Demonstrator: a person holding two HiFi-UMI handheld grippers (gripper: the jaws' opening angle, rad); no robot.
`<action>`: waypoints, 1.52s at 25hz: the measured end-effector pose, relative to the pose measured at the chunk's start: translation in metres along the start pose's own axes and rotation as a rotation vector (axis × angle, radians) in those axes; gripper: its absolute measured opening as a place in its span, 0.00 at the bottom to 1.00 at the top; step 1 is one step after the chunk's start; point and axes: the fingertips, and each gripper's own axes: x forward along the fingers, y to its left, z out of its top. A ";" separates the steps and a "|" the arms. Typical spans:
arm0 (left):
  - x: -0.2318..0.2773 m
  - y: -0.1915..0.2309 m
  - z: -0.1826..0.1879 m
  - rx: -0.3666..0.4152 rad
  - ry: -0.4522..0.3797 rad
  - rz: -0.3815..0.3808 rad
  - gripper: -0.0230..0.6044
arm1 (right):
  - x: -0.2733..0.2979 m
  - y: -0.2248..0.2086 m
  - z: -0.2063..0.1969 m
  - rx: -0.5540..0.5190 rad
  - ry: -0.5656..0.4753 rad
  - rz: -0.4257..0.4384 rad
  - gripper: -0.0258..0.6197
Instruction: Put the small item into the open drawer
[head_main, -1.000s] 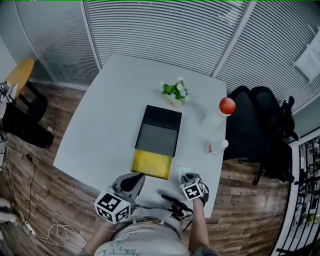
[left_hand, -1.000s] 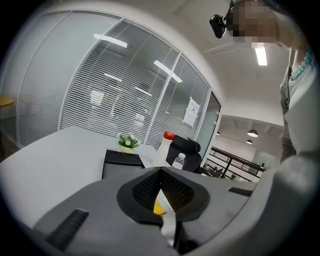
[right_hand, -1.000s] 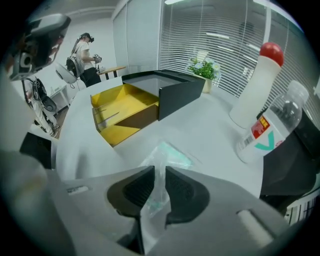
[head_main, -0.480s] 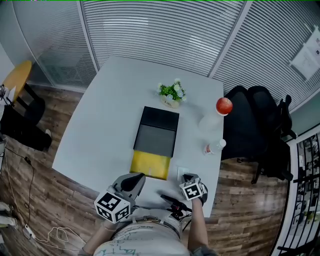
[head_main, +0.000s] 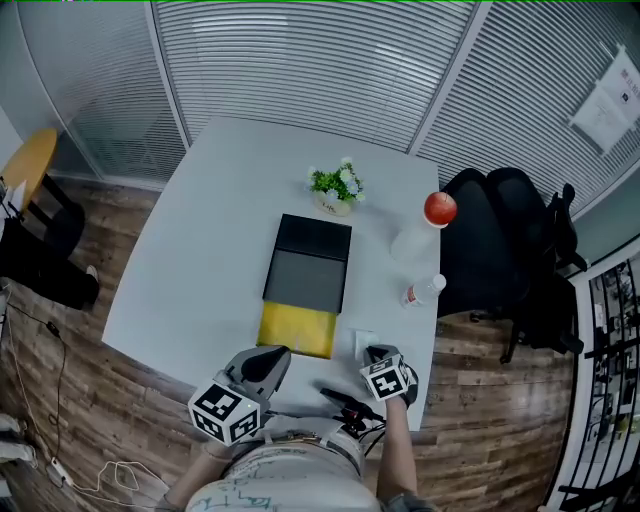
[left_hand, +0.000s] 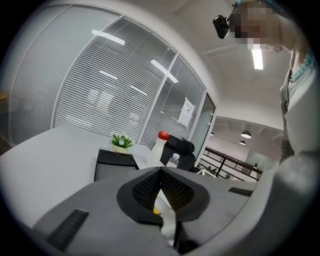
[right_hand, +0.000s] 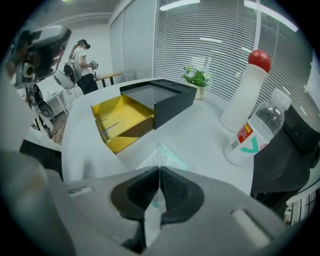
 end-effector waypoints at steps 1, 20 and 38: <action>0.000 -0.001 0.000 0.006 0.000 -0.001 0.03 | -0.003 -0.001 0.002 0.001 -0.004 -0.003 0.05; 0.003 -0.008 -0.003 0.023 0.005 -0.026 0.03 | -0.054 -0.013 0.023 -0.036 -0.042 -0.053 0.05; 0.002 -0.011 -0.010 -0.007 0.014 -0.045 0.03 | -0.113 -0.017 0.055 -0.108 -0.069 -0.104 0.05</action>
